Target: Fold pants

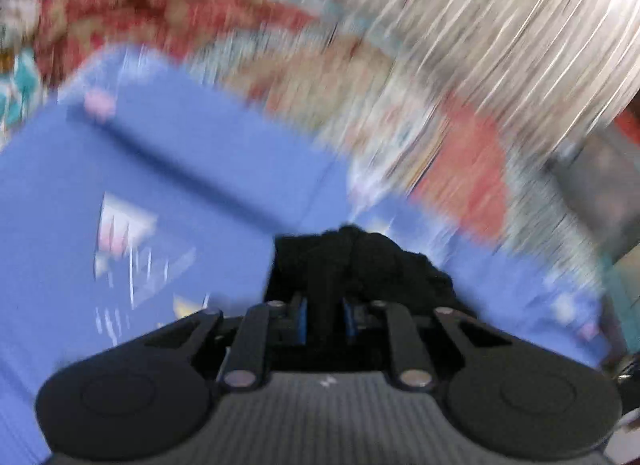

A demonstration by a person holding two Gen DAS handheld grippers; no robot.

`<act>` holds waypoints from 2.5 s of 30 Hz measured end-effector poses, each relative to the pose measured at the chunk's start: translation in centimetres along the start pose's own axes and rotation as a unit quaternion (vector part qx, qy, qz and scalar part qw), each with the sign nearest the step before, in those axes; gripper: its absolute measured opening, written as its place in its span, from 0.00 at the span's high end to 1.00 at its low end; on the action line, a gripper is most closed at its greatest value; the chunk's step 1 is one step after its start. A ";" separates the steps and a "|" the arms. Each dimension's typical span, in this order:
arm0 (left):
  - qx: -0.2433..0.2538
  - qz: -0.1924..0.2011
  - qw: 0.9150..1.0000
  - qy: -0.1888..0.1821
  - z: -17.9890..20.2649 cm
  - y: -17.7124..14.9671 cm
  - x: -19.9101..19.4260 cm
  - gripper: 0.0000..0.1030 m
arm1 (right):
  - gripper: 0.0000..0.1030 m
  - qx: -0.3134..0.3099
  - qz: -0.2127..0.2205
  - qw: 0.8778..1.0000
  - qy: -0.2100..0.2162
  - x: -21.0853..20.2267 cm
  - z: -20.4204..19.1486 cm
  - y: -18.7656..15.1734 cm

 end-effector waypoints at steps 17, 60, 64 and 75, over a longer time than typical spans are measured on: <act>-0.042 -0.065 0.997 -0.004 -12.1 -26.3 -4.1 0.58 | 0.89 0.113 -0.090 0.988 -0.046 -3.5 16.0 -12.6; -0.029 -0.090 0.993 0.074 -14.7 -27.5 -12.5 0.49 | 0.37 0.078 -0.050 0.986 -0.141 -1.6 22.1 -14.2; -0.031 -0.094 0.992 0.072 -13.0 -25.0 -9.4 0.46 | 0.35 0.018 -0.067 0.986 -0.152 0.8 21.4 -13.3; -0.016 -0.134 0.984 0.117 -13.0 -26.7 -7.1 0.58 | 0.91 0.045 0.004 0.976 -0.214 -0.7 23.2 -6.6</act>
Point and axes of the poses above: each gripper's, at about its wrist camera, not at the fingertips, and x roughly the way its jaws point, z to its right, y to its top, the point moved 10 cm from there along x, roughly the way its jaws point, and after that the axes turned 9 degrees about -z, right-handed, at the moved point
